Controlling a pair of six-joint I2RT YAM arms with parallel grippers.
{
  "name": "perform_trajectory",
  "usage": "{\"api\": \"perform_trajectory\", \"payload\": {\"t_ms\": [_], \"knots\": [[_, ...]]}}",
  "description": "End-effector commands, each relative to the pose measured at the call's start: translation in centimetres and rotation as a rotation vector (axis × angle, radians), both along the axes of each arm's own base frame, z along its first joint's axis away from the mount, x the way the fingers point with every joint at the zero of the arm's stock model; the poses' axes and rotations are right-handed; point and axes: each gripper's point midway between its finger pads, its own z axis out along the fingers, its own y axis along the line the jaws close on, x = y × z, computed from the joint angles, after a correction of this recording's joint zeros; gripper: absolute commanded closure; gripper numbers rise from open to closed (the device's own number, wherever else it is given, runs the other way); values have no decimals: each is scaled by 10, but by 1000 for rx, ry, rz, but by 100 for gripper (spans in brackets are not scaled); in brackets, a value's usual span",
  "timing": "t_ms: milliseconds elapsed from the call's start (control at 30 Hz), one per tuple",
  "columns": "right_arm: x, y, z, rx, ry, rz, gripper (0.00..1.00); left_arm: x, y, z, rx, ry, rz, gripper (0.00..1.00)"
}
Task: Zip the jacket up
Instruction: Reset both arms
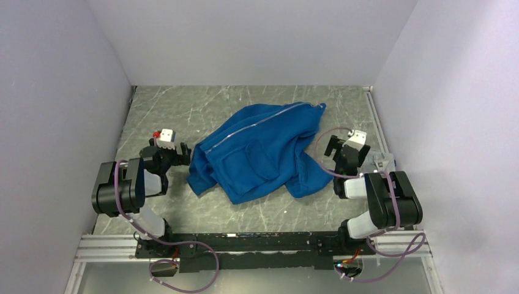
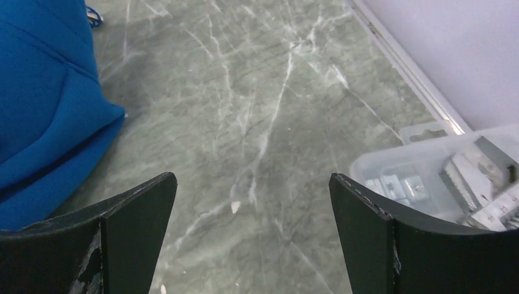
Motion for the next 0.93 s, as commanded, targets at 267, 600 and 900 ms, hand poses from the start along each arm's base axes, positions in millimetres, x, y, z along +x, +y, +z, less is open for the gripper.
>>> {"api": "perform_trajectory", "payload": {"t_ms": [267, 600, 900], "knots": [[6, 2, 26, -24, -130, 85, 0, 17, 4, 13, -3, -20, 12, 1], [6, 2, 27, -27, -140, 83, 0, 17, 4, 13, -3, -25, 12, 0], [7, 2, 28, -27, -140, 83, 0, 18, 5, 13, 0, -20, 13, 0]]}}
